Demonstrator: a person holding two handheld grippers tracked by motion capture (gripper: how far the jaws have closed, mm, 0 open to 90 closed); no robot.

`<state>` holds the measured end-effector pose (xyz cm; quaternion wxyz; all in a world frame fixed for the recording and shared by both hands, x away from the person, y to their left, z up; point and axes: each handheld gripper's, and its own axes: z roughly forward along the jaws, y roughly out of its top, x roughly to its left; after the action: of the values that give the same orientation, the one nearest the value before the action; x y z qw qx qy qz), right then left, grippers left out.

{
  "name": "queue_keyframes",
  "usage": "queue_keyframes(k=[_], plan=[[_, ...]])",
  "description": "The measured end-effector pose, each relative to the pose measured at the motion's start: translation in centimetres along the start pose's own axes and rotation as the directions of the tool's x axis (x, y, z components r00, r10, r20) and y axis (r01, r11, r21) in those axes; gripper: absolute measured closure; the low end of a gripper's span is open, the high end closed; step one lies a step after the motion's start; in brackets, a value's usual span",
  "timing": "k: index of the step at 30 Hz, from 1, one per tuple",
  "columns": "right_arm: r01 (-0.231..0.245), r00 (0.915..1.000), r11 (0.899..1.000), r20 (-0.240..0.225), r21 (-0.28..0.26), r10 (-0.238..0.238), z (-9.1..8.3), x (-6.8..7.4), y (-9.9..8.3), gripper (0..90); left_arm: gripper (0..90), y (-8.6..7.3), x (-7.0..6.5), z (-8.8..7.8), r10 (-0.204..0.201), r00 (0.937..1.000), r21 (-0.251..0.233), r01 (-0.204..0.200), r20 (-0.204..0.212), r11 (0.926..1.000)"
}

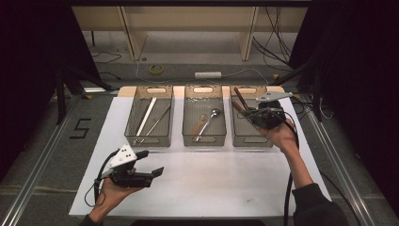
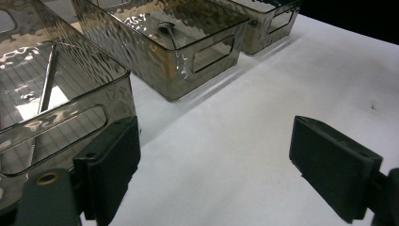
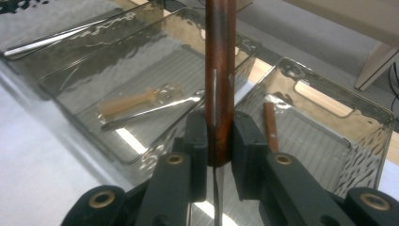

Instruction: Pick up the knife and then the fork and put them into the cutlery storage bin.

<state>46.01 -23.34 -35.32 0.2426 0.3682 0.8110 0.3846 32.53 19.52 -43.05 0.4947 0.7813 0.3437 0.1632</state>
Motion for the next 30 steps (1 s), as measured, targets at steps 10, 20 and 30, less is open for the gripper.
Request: queue_keyframes(k=[10,20,30], plan=[[-0.033,0.9989,0.999,0.035,0.015,0.032,1.4,-1.5,1.2,78.7,16.4,0.0,-0.1,0.0,0.001,1.0,0.0,-0.001,-0.001,1.0],[-0.064,0.9963,0.998,0.058,0.026,0.063,3.0,-2.6,2.3,78.6,16.3,0.0,0.0,0.1,-0.005,1.0,0.0,0.005,-0.002,1.0],[-0.097,0.9922,0.994,0.083,0.045,0.093,4.6,-3.5,2.0,78.6,16.2,0.0,0.0,-0.1,-0.01,0.9999,-0.011,0.01,-0.005,0.9999]])
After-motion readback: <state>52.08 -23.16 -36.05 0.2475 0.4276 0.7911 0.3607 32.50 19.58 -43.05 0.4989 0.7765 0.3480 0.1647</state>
